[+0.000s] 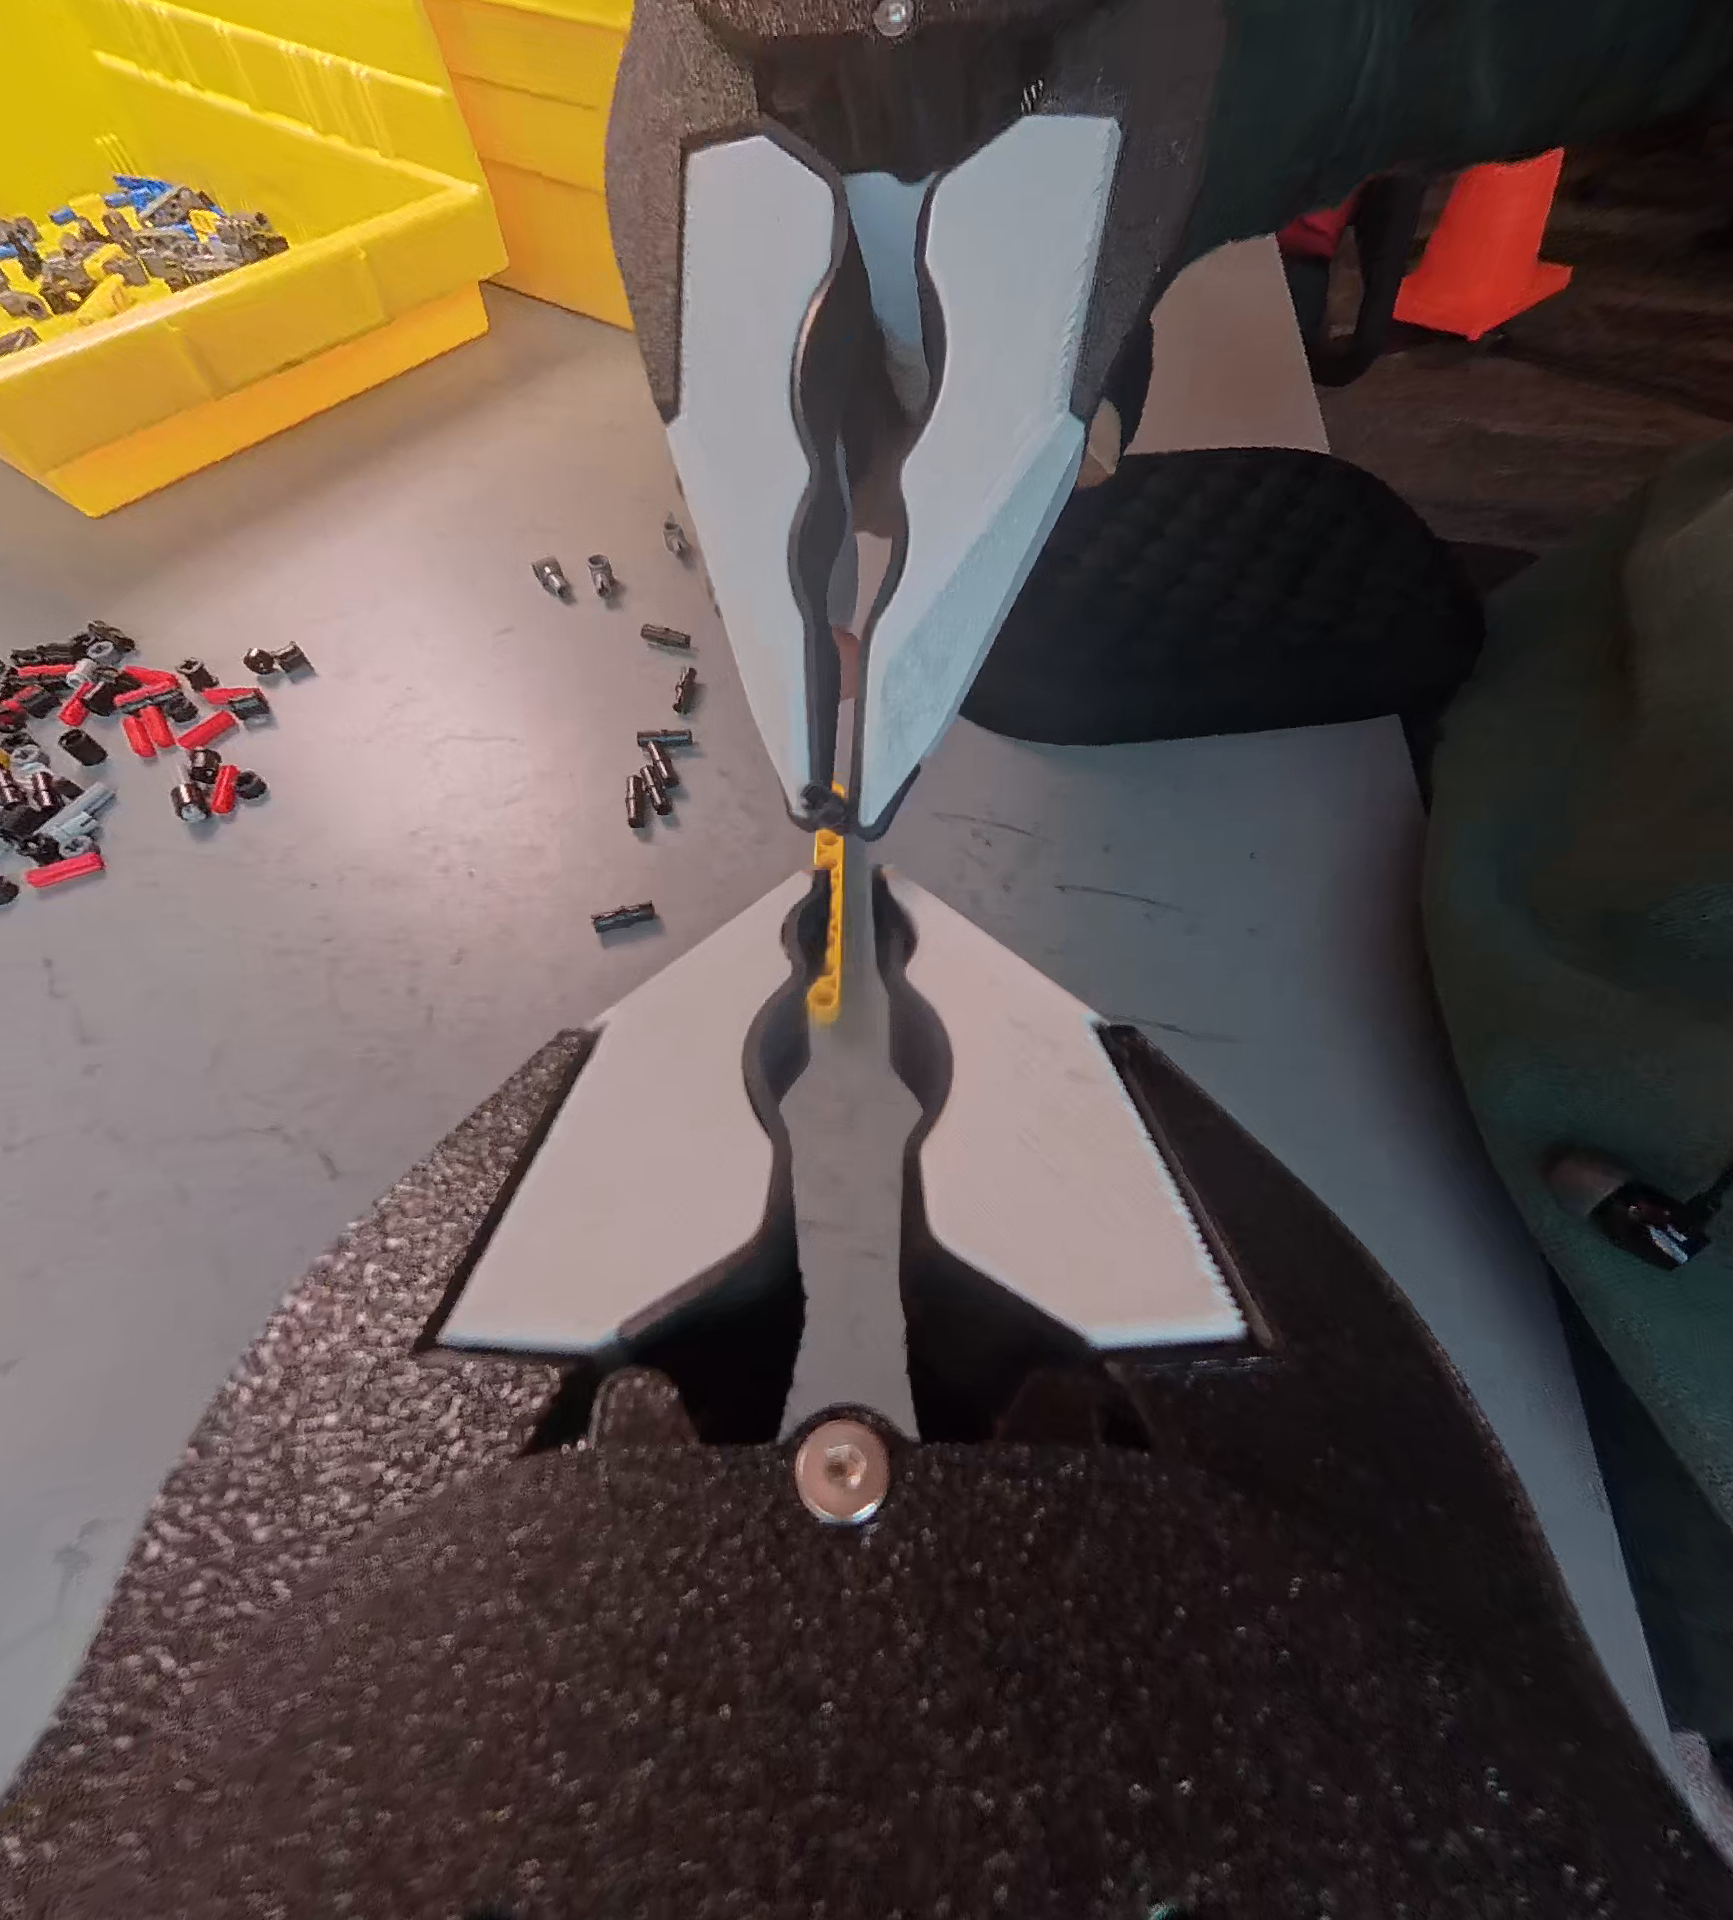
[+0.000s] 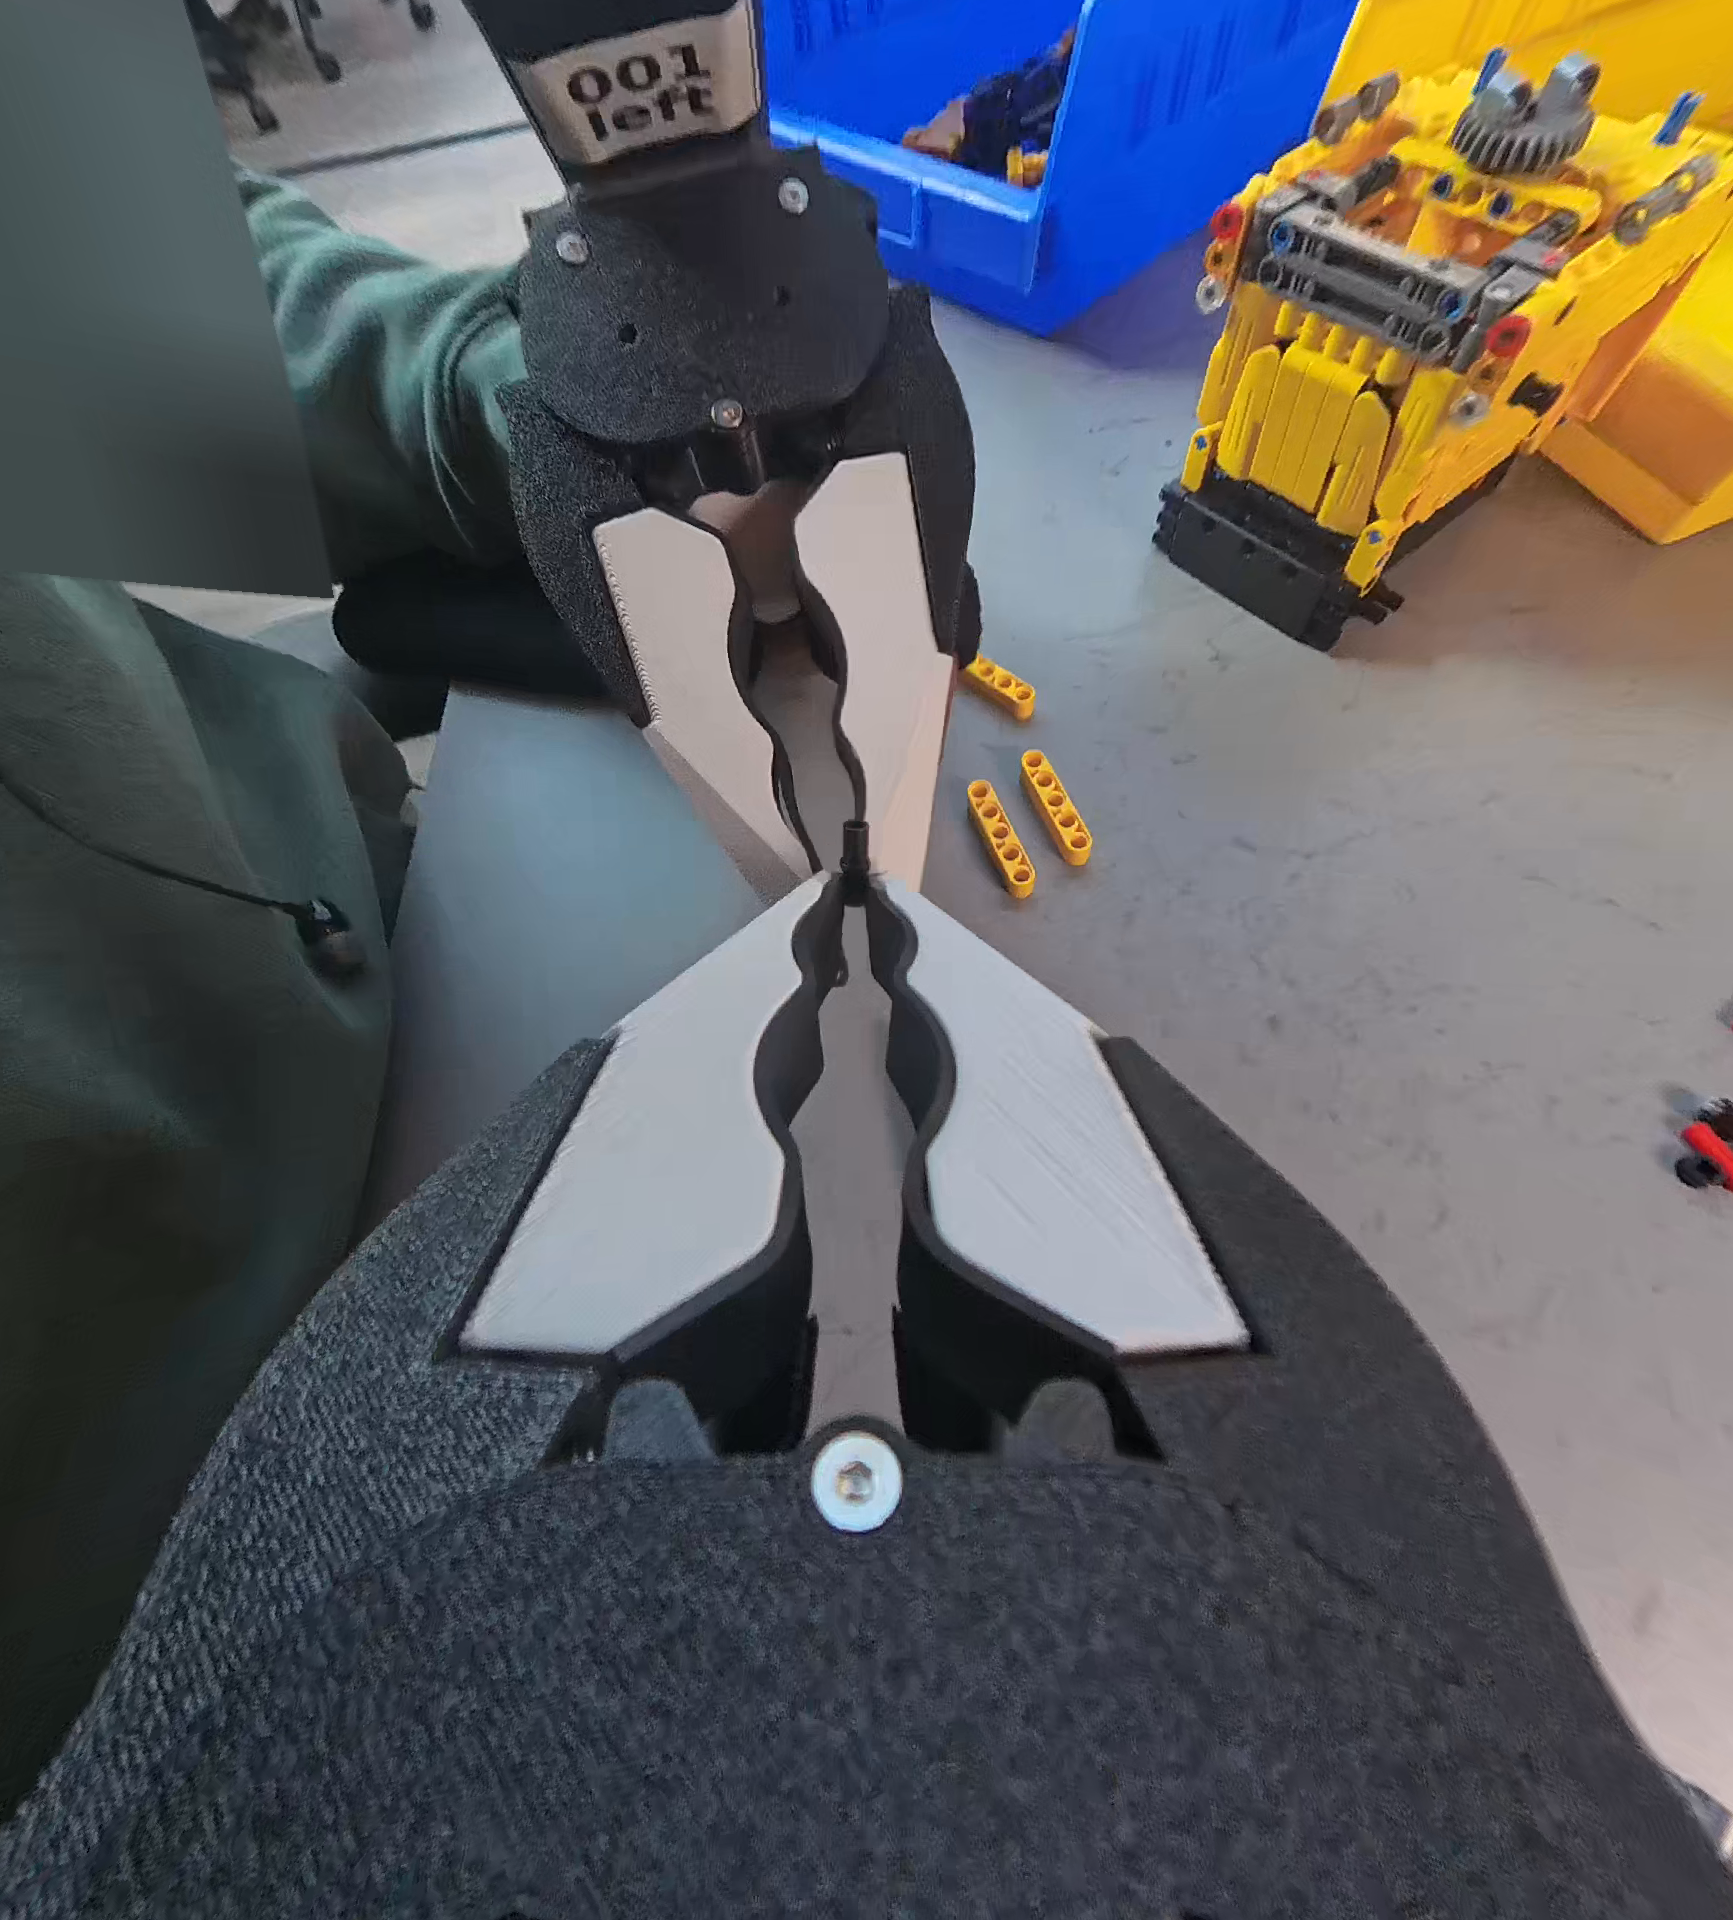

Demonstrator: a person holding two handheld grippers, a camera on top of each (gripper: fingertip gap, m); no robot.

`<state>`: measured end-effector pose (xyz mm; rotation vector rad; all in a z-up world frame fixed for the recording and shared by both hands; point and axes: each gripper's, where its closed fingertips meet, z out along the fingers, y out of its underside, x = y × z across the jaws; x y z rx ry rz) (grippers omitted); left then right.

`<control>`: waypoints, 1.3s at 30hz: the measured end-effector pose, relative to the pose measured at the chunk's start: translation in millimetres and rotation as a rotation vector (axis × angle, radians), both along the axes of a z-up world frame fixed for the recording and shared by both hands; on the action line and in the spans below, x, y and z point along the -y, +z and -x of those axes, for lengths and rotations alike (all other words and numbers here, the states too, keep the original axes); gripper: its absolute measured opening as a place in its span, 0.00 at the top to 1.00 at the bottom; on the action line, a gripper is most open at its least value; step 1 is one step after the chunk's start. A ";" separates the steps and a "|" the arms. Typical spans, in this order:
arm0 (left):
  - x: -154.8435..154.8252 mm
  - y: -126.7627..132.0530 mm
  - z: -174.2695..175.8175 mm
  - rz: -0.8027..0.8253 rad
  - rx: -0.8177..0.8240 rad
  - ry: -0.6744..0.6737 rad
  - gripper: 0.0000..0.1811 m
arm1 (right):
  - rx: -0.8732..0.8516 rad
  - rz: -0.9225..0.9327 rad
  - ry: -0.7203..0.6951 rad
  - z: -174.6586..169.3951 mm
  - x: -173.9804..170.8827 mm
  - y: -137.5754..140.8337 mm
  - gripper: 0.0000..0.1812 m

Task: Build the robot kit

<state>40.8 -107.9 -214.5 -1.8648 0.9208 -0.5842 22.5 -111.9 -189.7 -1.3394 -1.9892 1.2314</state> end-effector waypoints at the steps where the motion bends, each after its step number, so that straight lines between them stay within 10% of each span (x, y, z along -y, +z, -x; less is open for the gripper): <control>1: -0.4 4.6 0.8 -0.001 0.032 0.003 0.94 | -0.028 0.027 -0.005 0.8 0.6 5.5 0.98; 20: 5.1 66.1 12.6 0.027 0.496 -0.026 0.95 | -0.270 -0.071 -0.068 2.7 -0.4 31.1 0.98; 31: 1.9 57.7 14.1 -0.016 0.399 0.015 0.97 | -0.274 -0.273 -0.116 10.5 -2.5 21.7 0.97; 39: 6.6 84.7 26.3 0.120 0.728 -0.053 0.90 | -0.416 -0.044 -0.128 6.9 -1.5 57.2 0.98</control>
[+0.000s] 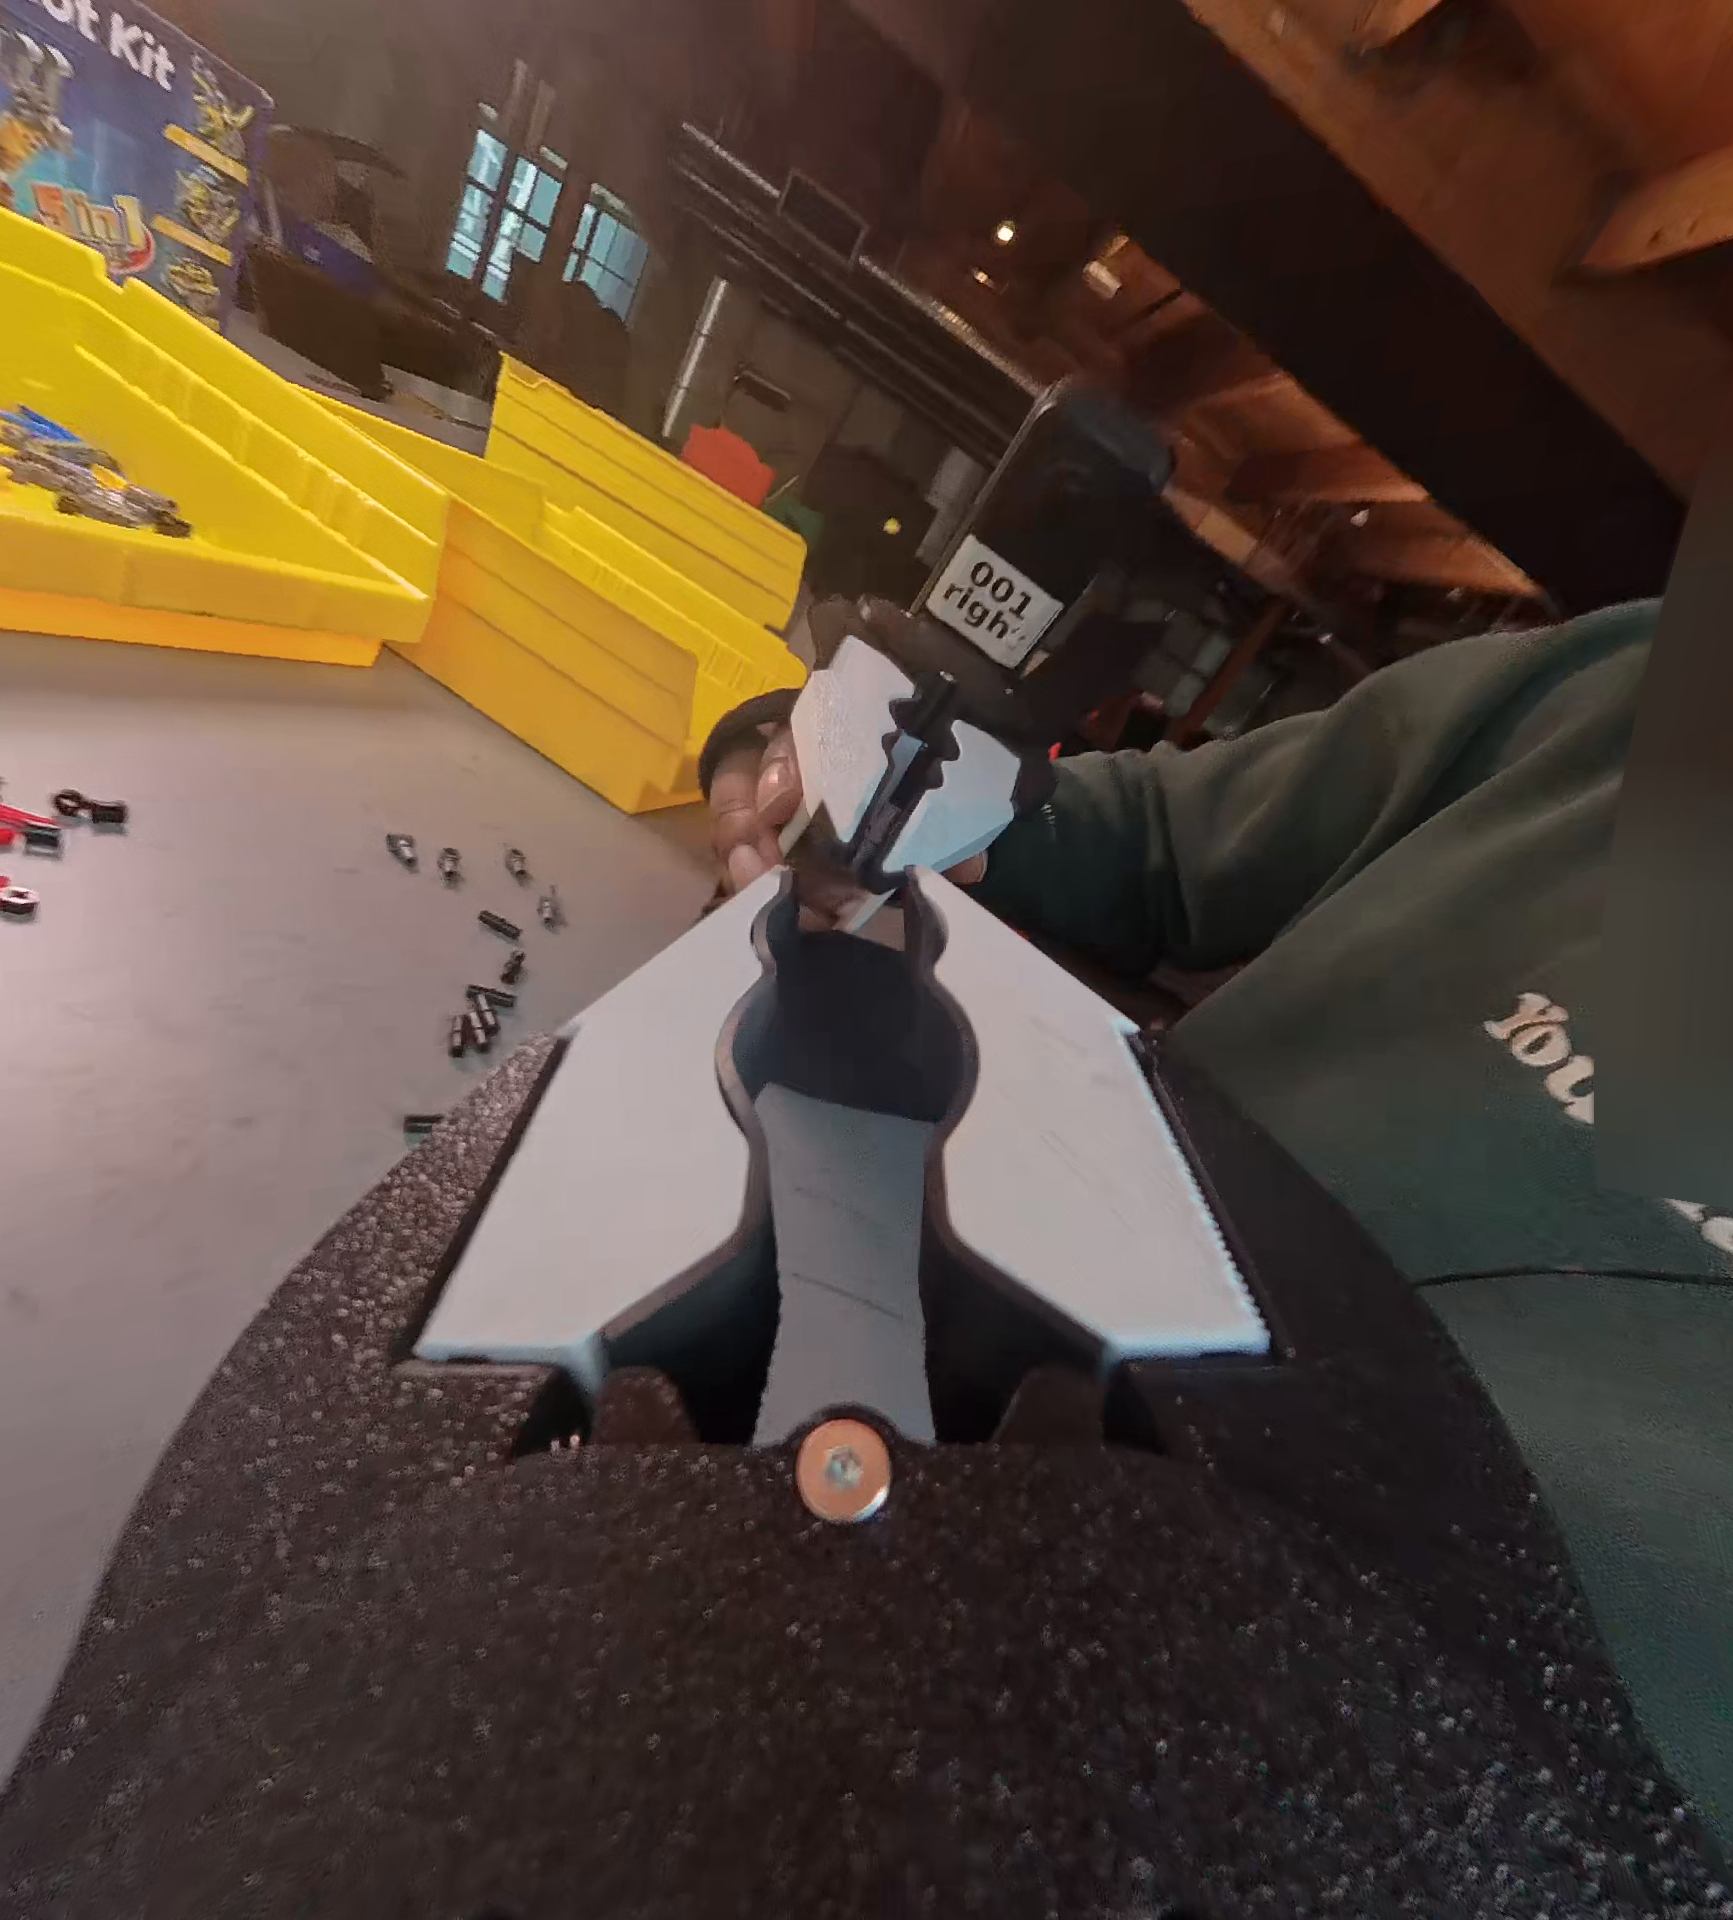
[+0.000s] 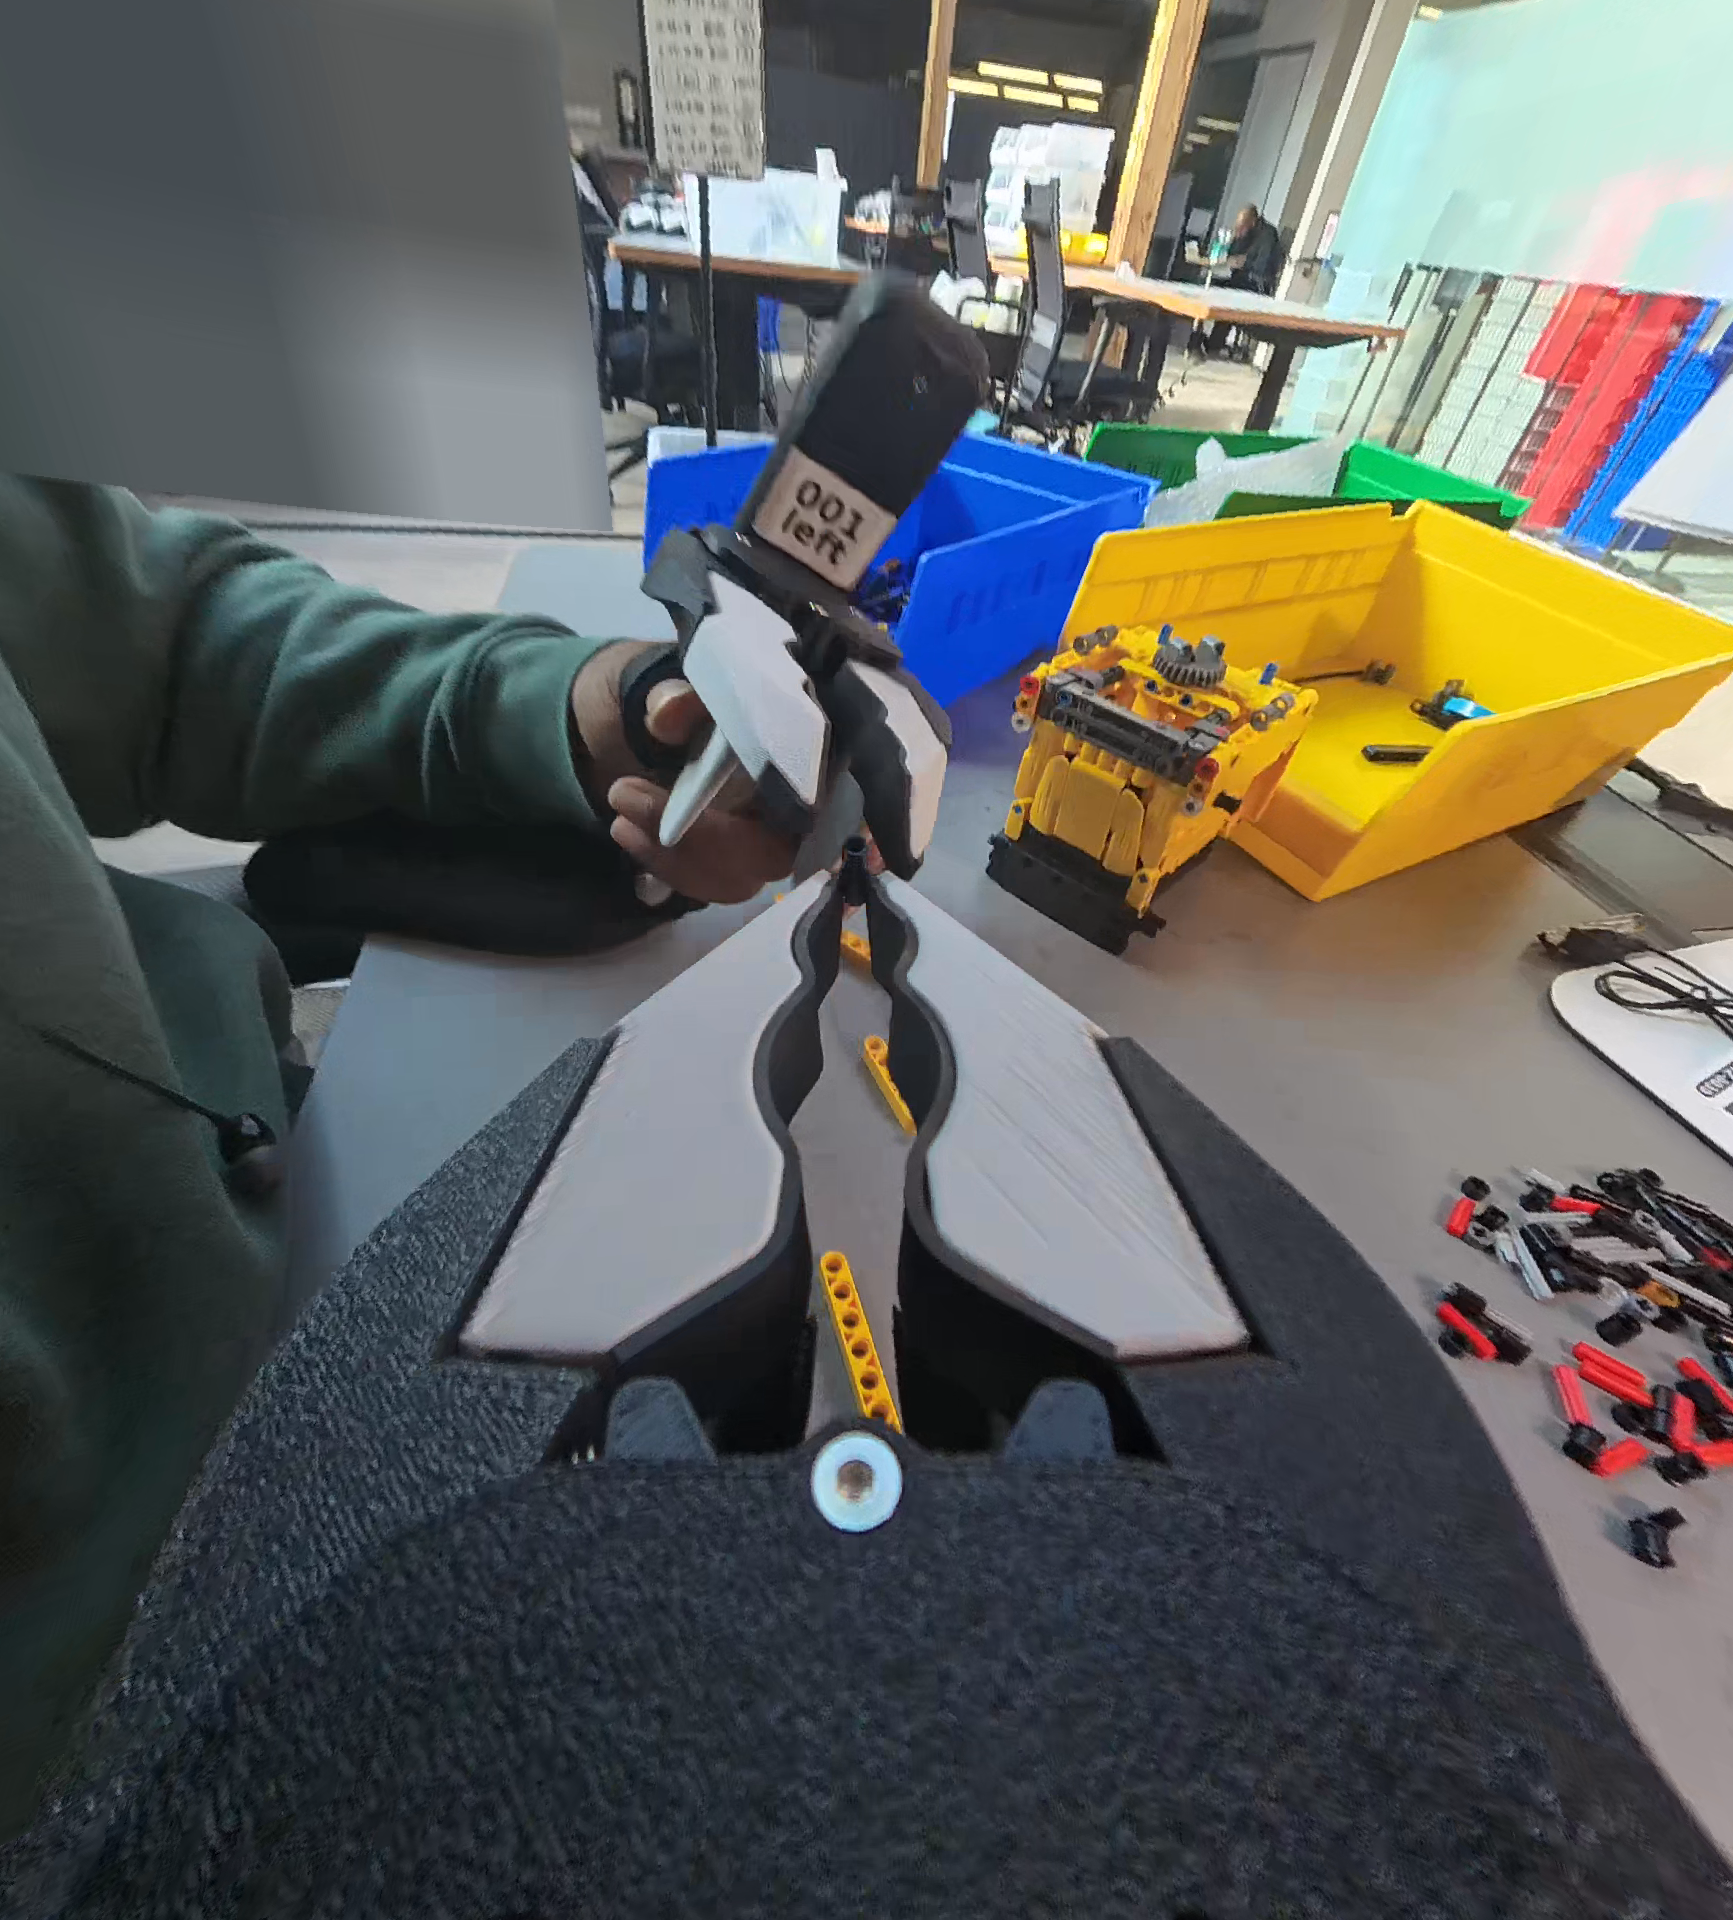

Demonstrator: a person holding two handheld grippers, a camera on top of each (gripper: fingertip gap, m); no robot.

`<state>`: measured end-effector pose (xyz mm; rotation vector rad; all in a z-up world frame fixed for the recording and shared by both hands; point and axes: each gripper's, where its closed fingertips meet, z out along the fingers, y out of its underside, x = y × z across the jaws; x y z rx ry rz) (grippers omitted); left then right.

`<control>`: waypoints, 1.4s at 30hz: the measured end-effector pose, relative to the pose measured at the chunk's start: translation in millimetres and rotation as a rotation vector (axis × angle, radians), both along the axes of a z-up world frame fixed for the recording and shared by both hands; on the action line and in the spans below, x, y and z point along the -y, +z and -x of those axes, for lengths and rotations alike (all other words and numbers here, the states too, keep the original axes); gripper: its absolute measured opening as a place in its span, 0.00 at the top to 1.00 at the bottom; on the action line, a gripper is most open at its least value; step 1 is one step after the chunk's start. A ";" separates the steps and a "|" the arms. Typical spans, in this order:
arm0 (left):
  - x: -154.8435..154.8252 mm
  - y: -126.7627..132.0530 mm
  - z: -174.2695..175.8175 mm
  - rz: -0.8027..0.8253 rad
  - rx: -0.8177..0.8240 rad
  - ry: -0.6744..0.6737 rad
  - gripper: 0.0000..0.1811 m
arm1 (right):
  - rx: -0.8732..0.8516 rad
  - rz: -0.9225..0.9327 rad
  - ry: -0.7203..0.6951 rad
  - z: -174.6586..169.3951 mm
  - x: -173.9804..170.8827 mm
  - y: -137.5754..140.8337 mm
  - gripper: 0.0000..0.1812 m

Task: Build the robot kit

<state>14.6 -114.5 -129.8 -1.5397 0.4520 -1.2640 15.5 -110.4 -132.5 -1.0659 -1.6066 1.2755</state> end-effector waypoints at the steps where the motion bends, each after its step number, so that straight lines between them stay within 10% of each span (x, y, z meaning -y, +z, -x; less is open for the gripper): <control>1: 1.6 3.3 0.1 0.029 0.062 -0.033 0.89 | -0.029 0.020 0.012 -0.6 1.8 5.7 0.98; 12: 13.9 19.9 -5.4 0.191 0.383 -0.259 0.94 | -0.133 -0.045 0.068 9.3 19.1 19.1 0.98; 21: -1.1 3.0 3.1 0.244 0.326 -0.156 0.96 | -0.041 -0.384 -0.051 16.4 1.9 1.6 0.97; 42: 15.4 -8.8 -16.5 0.233 0.184 -0.255 0.99 | 0.158 -0.423 0.254 -7.4 19.5 -4.9 0.97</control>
